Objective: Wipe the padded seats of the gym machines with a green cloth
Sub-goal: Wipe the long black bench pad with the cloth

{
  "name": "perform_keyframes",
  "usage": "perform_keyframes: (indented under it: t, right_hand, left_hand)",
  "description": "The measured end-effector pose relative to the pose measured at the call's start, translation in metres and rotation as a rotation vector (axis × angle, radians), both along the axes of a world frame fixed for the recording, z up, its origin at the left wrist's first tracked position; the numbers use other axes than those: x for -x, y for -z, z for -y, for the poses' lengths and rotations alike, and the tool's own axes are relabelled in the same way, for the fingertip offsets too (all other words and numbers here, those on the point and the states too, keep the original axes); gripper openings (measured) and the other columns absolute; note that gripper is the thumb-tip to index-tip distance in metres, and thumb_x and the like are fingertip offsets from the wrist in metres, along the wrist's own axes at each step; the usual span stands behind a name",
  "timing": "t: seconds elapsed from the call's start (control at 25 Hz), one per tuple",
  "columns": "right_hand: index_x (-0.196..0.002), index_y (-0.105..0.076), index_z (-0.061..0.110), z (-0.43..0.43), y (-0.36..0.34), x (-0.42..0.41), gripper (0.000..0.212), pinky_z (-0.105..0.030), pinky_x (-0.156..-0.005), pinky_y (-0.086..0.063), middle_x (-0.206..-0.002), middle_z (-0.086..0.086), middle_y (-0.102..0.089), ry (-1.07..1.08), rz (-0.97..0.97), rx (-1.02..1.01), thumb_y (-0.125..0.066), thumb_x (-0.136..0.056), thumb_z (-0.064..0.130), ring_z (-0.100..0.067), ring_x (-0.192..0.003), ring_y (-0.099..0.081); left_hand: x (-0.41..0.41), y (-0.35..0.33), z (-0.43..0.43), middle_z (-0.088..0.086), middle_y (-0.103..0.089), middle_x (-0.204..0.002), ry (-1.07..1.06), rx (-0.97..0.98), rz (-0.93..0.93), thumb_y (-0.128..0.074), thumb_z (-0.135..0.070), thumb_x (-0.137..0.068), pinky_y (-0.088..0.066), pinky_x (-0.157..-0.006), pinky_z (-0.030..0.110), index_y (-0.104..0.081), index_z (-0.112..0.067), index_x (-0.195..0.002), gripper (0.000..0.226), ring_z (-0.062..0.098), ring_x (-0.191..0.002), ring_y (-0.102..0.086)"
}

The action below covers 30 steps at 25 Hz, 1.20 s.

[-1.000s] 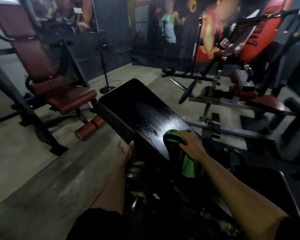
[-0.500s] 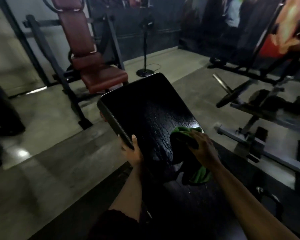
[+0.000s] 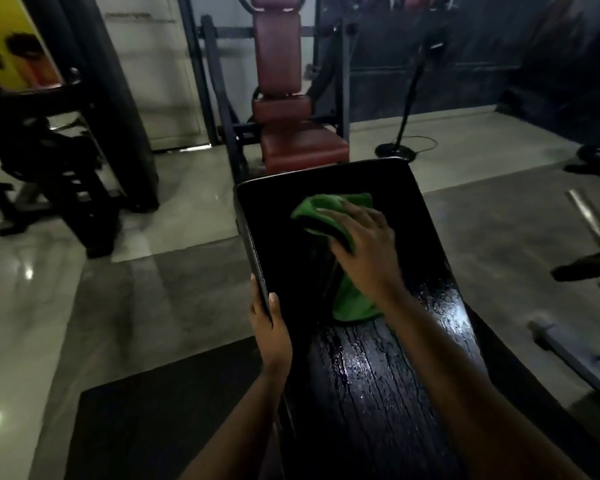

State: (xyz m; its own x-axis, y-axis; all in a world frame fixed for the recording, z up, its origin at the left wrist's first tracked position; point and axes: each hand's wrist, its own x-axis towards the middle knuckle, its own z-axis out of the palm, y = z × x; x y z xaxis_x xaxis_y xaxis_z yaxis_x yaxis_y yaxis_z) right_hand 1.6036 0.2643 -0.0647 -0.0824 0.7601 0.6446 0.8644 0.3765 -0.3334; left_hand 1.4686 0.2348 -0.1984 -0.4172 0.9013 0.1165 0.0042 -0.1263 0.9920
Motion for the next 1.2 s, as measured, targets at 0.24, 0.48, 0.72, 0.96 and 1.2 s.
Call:
perform_keyframes:
  t: [0.24,0.48,0.72,0.96,1.2]
  right_hand:
    - [-0.13,-0.048,0.04,-0.05,0.045,0.085,0.05,-0.059,-0.101,-0.028,-0.146,0.001,-0.041,-0.063,0.252,0.093,-0.055,-0.08,0.035,-0.029,-0.133,-0.036]
    - [-0.13,-0.048,0.038,-0.079,0.049,0.054,0.053,-0.052,-0.099,-0.035,-0.146,0.003,-0.04,-0.041,0.287,0.063,-0.044,-0.078,0.04,-0.025,-0.133,-0.037]
    - [-0.128,-0.055,0.024,-0.126,0.043,-0.029,0.049,-0.052,-0.104,-0.03,-0.147,-0.001,-0.04,0.136,0.113,0.111,-0.055,-0.079,0.028,-0.028,-0.136,-0.034]
    - [-0.137,-0.045,0.02,-0.148,0.042,-0.099,0.049,-0.048,-0.109,-0.023,-0.151,-0.001,-0.031,0.33,-0.064,0.192,-0.052,-0.088,0.026,-0.026,-0.14,-0.023]
    - [-0.142,-0.034,0.026,-0.115,0.032,-0.064,0.052,-0.048,-0.108,-0.022,-0.154,-0.008,-0.023,0.547,-0.191,0.37,-0.044,-0.093,0.037,-0.031,-0.14,-0.019]
  left_hand:
    - [0.001,0.008,-0.004,-0.016,-0.025,-0.15,0.005,0.001,0.008,-0.028,-0.071,-0.085,-0.022,-0.11,0.02,-0.024,-0.026,-0.149,0.078,-0.001,-0.138,-0.024]
    - [0.0,0.007,-0.001,-0.031,-0.027,-0.139,0.007,0.046,-0.053,-0.024,-0.074,-0.08,-0.024,-0.104,0.017,-0.022,-0.034,-0.148,0.079,-0.013,-0.129,-0.027]
    - [-0.002,0.006,-0.001,-0.043,-0.025,-0.135,0.027,0.031,-0.042,-0.026,-0.065,-0.084,-0.02,-0.102,0.009,-0.022,-0.036,-0.148,0.07,-0.024,-0.127,-0.022]
    - [-0.002,0.009,-0.001,-0.032,-0.03,-0.14,0.022,-0.002,-0.03,-0.028,-0.064,-0.083,-0.022,-0.099,0.005,-0.023,-0.035,-0.148,0.071,-0.021,-0.128,-0.026]
    - [-0.001,0.007,-0.001,-0.02,-0.027,-0.148,0.024,-0.014,-0.071,-0.028,-0.071,-0.083,-0.022,-0.102,0.003,-0.023,-0.033,-0.148,0.075,-0.015,-0.132,-0.025]
